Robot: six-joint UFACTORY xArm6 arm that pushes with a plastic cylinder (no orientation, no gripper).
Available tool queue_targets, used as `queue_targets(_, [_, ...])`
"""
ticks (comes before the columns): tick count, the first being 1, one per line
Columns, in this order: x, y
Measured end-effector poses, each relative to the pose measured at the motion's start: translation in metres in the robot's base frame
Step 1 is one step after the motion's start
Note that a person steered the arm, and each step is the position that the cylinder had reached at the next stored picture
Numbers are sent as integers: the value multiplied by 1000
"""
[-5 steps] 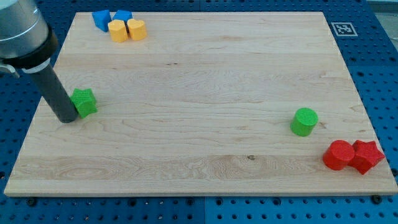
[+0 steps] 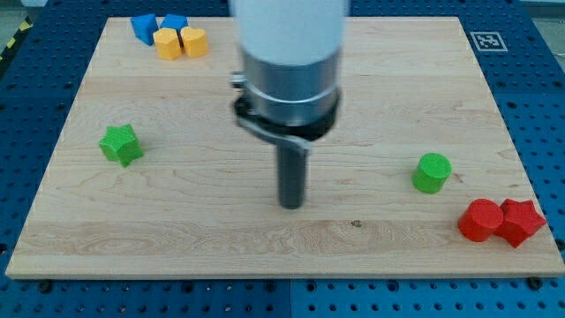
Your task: Push green circle into green star
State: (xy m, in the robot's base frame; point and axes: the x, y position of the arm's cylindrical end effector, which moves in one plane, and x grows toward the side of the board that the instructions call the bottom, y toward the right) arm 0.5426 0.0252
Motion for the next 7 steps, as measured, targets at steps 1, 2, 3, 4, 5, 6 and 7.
queue_targets(1, [0,58])
queue_targets(2, [0,111])
queue_targets(3, [0,140])
queue_targets(4, [0,145])
queue_targets(5, [0,165])
queue_targets(6, [-20,179])
queue_targets(7, [-35,166])
